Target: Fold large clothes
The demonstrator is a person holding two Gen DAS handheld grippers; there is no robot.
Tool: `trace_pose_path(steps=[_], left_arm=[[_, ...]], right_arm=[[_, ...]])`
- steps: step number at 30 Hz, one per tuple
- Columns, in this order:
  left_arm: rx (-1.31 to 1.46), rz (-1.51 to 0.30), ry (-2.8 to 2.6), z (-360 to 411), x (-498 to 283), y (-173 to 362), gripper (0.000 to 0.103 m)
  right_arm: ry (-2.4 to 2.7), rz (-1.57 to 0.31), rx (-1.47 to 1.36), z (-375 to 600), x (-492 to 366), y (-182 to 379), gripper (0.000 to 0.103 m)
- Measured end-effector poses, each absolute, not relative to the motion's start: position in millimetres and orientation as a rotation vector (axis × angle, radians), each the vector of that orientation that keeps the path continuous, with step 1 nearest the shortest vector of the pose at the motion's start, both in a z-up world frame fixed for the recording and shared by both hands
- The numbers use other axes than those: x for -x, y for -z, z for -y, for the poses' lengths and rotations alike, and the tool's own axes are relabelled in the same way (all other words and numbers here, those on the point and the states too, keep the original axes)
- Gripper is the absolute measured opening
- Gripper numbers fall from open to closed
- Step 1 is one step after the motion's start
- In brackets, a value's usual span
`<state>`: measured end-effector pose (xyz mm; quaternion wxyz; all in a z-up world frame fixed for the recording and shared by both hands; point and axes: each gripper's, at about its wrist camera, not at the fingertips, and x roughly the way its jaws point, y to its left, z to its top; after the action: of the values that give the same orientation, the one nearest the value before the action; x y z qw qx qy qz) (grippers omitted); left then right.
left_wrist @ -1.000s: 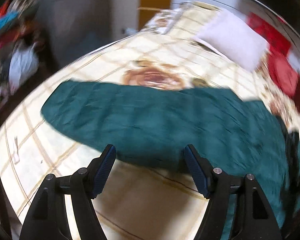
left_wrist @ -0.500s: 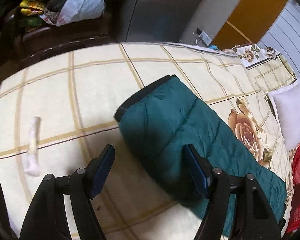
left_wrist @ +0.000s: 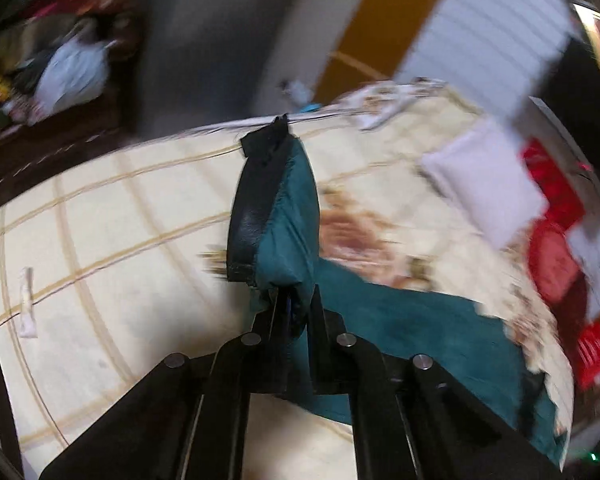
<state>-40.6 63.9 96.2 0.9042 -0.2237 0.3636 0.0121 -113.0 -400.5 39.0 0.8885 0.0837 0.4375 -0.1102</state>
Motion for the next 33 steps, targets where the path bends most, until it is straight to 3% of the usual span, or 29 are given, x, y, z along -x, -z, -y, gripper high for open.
trace_pose_path(steps=[6, 11, 22, 33], left_arm=[[0.339, -0.699, 0.212, 34.8, 74.5, -146.7, 0.000], [0.248, -0.733, 0.364, 124.8, 91.4, -158.0, 0.000], [0.096, -0.853, 0.560, 277.7, 127.3, -121.5, 0.000], [0.051, -1.041, 0.710, 340.7, 142.3, -51.9, 0.000]], right_arm=[[0.267, -0.900, -0.192, 423.2, 134.5, -43.9, 0.102], [0.309, -0.890, -0.223, 448.3, 156.2, -47.3, 0.102], [0.363, -0.887, -0.237, 492.0, 189.4, -43.9, 0.102], [0.400, -0.905, -0.320, 526.4, 208.1, -27.7, 0.102]])
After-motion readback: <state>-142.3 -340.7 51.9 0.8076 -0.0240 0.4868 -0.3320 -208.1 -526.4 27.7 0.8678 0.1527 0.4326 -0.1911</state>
